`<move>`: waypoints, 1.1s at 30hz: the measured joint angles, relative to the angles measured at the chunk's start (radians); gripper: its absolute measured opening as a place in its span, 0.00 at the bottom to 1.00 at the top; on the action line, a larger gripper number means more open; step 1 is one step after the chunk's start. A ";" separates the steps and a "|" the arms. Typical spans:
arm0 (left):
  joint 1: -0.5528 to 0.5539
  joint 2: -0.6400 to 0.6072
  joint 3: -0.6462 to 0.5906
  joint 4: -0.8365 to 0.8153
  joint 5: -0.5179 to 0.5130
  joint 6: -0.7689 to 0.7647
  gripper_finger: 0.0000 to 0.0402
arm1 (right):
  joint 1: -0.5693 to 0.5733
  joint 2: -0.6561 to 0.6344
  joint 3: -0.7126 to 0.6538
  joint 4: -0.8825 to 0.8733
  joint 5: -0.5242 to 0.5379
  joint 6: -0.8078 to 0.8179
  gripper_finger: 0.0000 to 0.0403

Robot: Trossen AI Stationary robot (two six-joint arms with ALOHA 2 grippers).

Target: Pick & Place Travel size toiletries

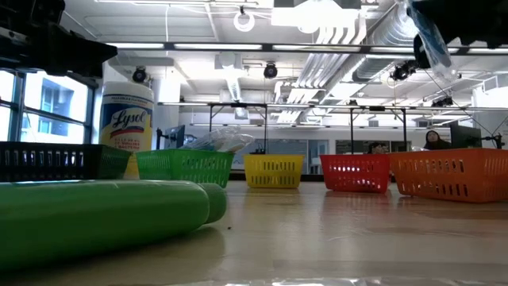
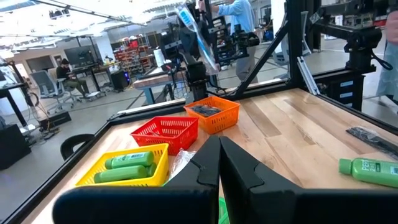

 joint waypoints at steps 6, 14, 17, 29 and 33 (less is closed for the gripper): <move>0.000 0.000 0.000 0.002 0.000 0.000 0.00 | 0.001 -0.057 -0.031 -0.062 0.006 0.021 0.04; 0.000 0.000 0.000 0.002 0.000 0.001 0.00 | 0.001 -0.058 -0.031 -0.088 0.025 0.037 0.04; 0.000 0.000 0.000 0.002 0.000 0.008 0.00 | 0.001 -0.058 -0.031 -0.101 0.044 0.041 0.04; 0.000 0.000 0.000 -0.006 -0.002 0.047 0.00 | 0.001 -0.057 -0.030 -0.149 0.097 0.087 0.04; 0.000 0.000 0.000 -0.006 -0.003 0.049 0.00 | 0.001 -0.029 -0.030 -0.174 0.140 0.119 0.04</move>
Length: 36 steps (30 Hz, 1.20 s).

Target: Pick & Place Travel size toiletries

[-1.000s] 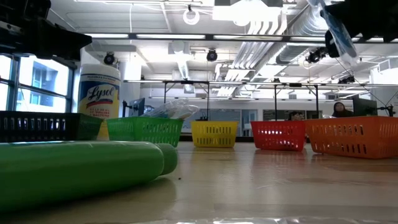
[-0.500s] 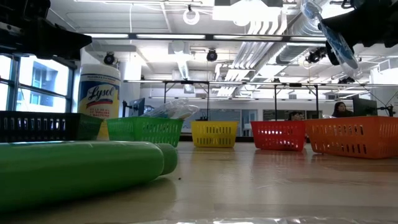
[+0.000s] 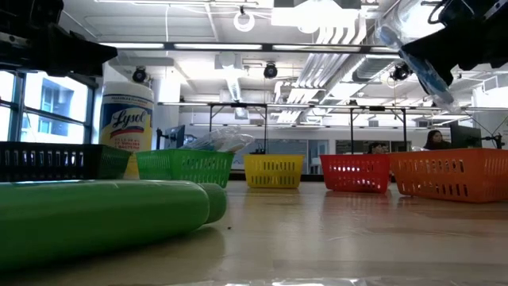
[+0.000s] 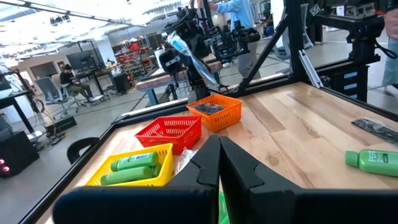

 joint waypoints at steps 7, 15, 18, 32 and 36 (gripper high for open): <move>0.000 0.000 0.000 0.006 -0.001 0.003 0.00 | -0.018 0.177 0.089 0.065 0.011 0.019 0.04; 0.000 0.000 0.000 0.011 -0.002 0.007 0.00 | -0.123 0.567 0.349 0.062 -0.127 0.045 0.04; 0.000 0.000 0.000 0.011 -0.002 0.007 0.00 | -0.173 0.726 0.472 0.030 -0.206 0.044 0.04; 0.000 0.000 0.000 0.008 -0.001 0.007 0.00 | -0.334 1.397 1.181 -0.393 -0.452 0.040 0.04; 0.000 0.000 0.000 0.000 -0.001 0.007 0.00 | -0.364 1.548 1.385 -0.584 -0.491 0.036 0.04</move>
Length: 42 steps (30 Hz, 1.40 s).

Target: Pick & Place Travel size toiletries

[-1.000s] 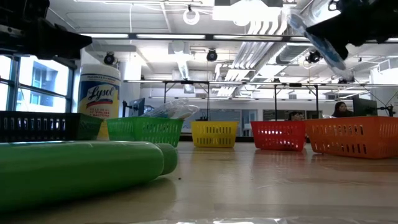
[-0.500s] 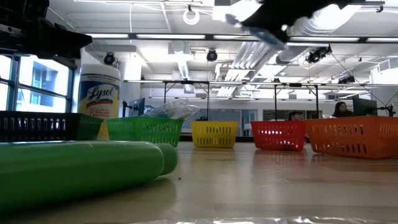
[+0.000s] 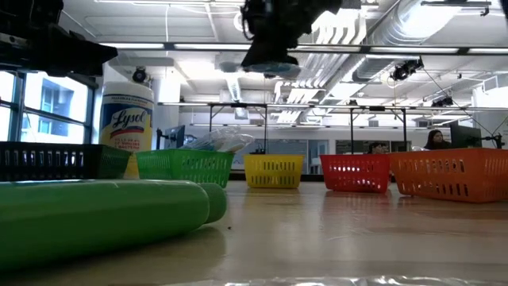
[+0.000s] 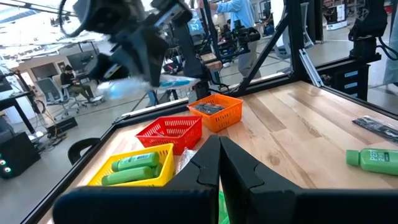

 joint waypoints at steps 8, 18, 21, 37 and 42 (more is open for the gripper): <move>0.000 0.000 0.000 0.000 0.000 0.000 0.00 | -0.015 0.217 0.289 -0.154 -0.064 -0.057 0.04; 0.000 0.000 0.000 -0.022 0.001 0.000 0.00 | -0.017 0.393 0.545 -0.304 -0.064 -0.101 0.03; 0.000 0.000 0.000 -0.022 0.001 0.000 0.00 | -0.020 0.427 0.591 -0.339 -0.063 -0.101 0.02; 0.000 0.000 0.000 0.004 0.001 0.001 0.00 | -0.040 0.466 0.626 -0.336 -0.057 -0.082 0.03; 0.000 0.000 0.000 0.011 0.001 0.002 0.00 | -0.033 0.510 0.625 -0.315 -0.008 -0.051 0.03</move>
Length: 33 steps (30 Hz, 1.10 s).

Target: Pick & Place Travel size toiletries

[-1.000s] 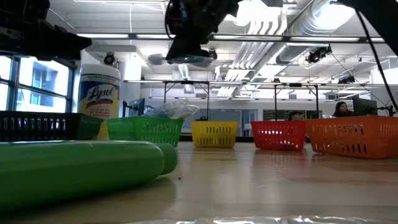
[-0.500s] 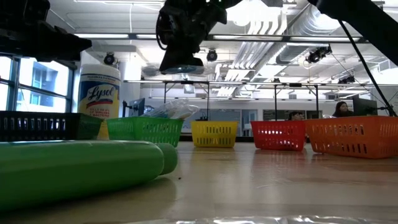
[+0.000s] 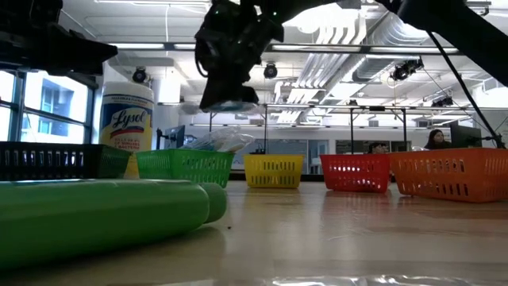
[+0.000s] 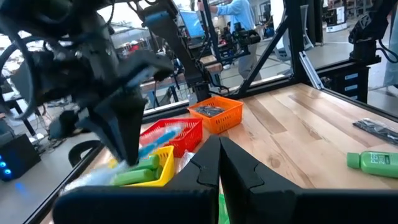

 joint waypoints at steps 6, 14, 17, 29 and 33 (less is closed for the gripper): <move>0.000 0.000 0.000 -0.003 0.000 0.001 0.00 | 0.009 0.016 0.000 0.013 0.012 -0.004 0.04; 0.000 0.000 0.000 -0.004 0.000 0.002 0.00 | 0.028 0.066 0.001 0.053 0.035 -0.005 0.04; 0.000 0.000 0.000 -0.008 0.001 0.002 0.00 | 0.035 0.100 -0.002 0.047 0.011 0.001 0.04; 0.000 0.000 0.000 -0.010 0.010 0.001 0.00 | 0.038 0.124 -0.002 0.058 -0.013 -0.001 0.06; 0.000 0.000 0.000 -0.010 0.010 0.001 0.00 | 0.033 0.124 -0.002 0.064 -0.033 0.004 0.16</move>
